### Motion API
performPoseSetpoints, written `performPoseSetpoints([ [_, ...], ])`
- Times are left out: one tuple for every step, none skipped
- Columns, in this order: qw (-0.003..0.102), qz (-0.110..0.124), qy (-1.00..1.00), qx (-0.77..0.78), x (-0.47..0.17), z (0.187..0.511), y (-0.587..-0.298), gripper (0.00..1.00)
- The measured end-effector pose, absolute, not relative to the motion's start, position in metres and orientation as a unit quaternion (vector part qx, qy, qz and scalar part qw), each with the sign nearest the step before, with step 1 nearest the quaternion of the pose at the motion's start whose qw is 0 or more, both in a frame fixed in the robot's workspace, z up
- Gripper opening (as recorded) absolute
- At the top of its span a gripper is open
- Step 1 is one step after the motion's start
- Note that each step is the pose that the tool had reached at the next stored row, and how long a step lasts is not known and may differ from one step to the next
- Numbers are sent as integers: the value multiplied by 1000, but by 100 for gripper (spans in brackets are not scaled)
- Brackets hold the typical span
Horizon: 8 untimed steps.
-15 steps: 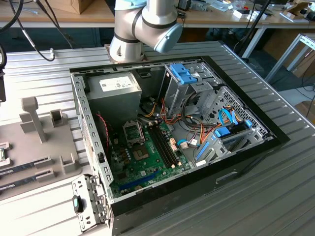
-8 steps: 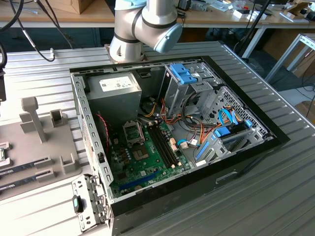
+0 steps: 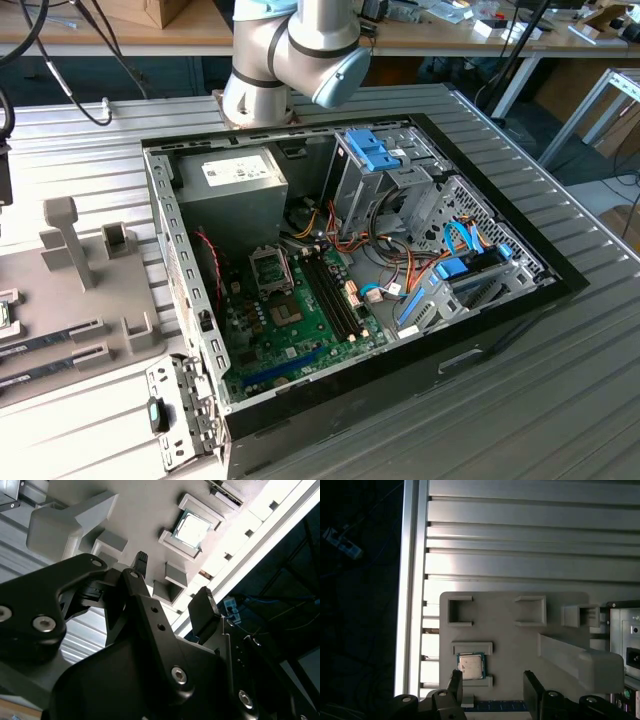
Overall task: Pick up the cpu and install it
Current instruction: 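Pick up the cpu and move it towards the insertion slot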
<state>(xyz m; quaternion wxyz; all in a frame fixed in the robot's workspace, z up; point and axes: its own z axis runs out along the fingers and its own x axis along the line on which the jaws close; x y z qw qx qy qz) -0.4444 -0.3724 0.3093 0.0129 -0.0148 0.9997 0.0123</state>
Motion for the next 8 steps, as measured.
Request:
performPoseSetpoints([
  [13,12,1000,-15,-444,309,-372,60],
  [13,12,1000,-15,-444,309,-372,60],
  [13,12,1000,-15,-444,309,-372,60],
  [13,12,1000,-15,-444,309,-371,60],
  [13,12,1000,-15,-444,308,-371,60],
  [13,12,1000,-15,-444,308,-371,60],
  [13,12,1000,-15,-444,308,-371,60],
  [13,12,1000,-15,-444,308,-370,60],
])
